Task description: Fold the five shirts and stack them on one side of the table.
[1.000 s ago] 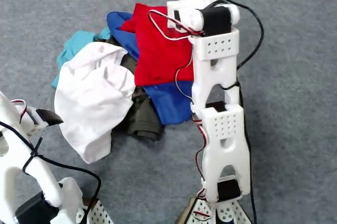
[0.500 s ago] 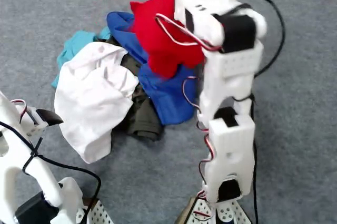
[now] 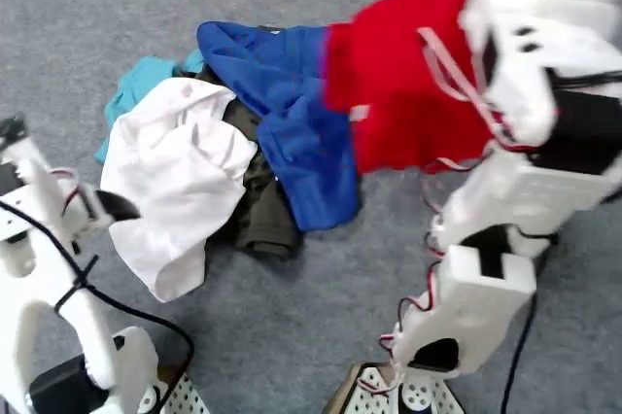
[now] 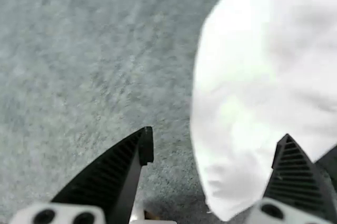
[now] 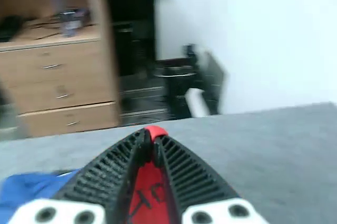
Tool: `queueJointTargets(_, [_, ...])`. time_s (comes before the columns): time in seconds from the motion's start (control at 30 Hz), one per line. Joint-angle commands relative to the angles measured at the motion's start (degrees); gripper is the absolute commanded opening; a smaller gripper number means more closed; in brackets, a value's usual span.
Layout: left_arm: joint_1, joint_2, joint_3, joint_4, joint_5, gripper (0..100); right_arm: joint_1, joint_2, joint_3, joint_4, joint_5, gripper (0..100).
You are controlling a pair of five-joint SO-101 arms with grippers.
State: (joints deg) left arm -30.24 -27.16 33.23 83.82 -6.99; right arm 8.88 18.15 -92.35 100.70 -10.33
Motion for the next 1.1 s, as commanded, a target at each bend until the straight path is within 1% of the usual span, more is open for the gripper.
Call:
queueJointTargets(0.0, [7.1, 0.0, -6.6, -0.6, 1.3, 36, 8.2, -3.0, -1.4, 1.1, 0.8, 0.2])
queueJointTargets(0.07, [11.8, 0.0, -9.8, -0.8, 4.2, 36, 12.0, -2.7, -0.8, 1.2, 0.8, 0.2])
queueJointTargets(0.2, [24.9, 0.1, -15.6, -1.1, 9.1, 36, 19.0, -0.9, 2.4, 1.4, 0.7, 0.2])
queueJointTargets(0.27, [31.6, 0.5, -17.0, -3.6, 11.3, 36, 21.4, -0.2, 5.2, 1.4, 0.4, 0.2])
queueJointTargets(0.37, [37.7, 4.0, -18.3, -8.9, 14.6, 36, 23.6, -0.3, 10.9, 1.4, 0.4, 0.2])
queueJointTargets(0.47, [40.0, 12.3, -22.9, -9.7, 17.1, 36, 25.7, -2.0, 16.6, 1.7, 0.4, 0.2])
queueJointTargets(0.53, [40.7, 19.6, -28.3, -9.8, 19.1, 36, 26.2, -3.6, 22.3, 1.7, 0.4, 0.2])
queueJointTargets(0.6, [40.8, 27.7, -35.5, -9.5, 20.5, 36, 25.7, -4.6, 29.7, 1.6, 0.4, 0.2])
queueJointTargets(0.8, [40.9, 51.0, -56.5, -9.3, 20.8, 36, 22.8, -5.2, 52.4, 1.3, 0.8, 0.2])
queueJointTargets(0.9, [40.9, 61.1, -66.9, -5.9, 21.1, 36, 21.7, -5.2, 59.1, 1.2, 0.8, 0.2])
queueJointTargets(1.07, [40.8, 76.6, -84.7, 2.8, 25.4, 36, 20.6, -5.1, 66.9, -3.9, 0.8, 0.2])
